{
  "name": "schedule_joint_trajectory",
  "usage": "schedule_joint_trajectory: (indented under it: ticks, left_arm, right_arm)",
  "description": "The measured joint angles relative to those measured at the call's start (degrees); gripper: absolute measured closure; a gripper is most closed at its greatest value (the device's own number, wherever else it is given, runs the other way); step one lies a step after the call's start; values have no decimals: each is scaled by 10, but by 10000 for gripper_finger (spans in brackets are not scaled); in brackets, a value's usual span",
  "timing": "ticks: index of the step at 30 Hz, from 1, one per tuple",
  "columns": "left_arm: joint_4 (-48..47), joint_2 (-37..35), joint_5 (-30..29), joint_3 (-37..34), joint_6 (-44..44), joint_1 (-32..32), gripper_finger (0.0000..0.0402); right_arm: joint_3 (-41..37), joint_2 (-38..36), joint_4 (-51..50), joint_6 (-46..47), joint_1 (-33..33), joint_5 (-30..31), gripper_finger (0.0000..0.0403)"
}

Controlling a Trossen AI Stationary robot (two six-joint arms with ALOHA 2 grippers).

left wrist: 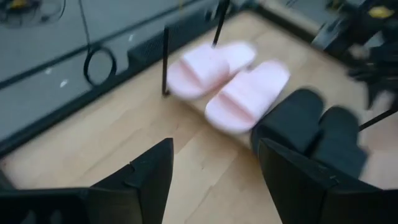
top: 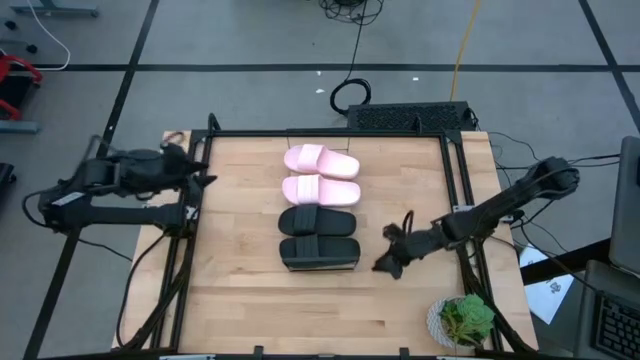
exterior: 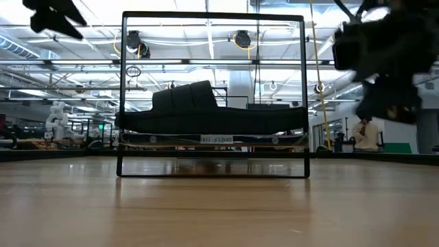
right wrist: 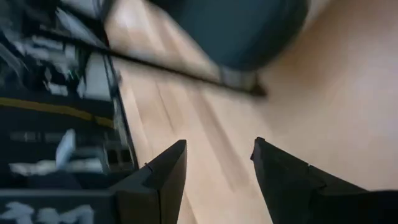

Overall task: Pick and place slides into the shelf
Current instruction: Return to Home Position

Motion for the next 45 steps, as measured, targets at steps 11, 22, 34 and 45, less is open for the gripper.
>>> schedule_joint_trajectory:
  ticks: [11,22,34,45]
  left_arm:
    - [-3,-45,14,163,17,3,167]
    - [-40,-91,158,222,61,3,167]
    - [2,-296,321,72,73,74,167]
    - [111,-296,493,-116,155,111,167]
  right_arm:
    - [0,-298,-56,-217,-73,190,229]
    - [0,-506,-97,-431,-75,298,229]
    - [-56,-698,-257,-454,-75,244,229]
    - [-216,-698,-137,-434,-78,182,229]
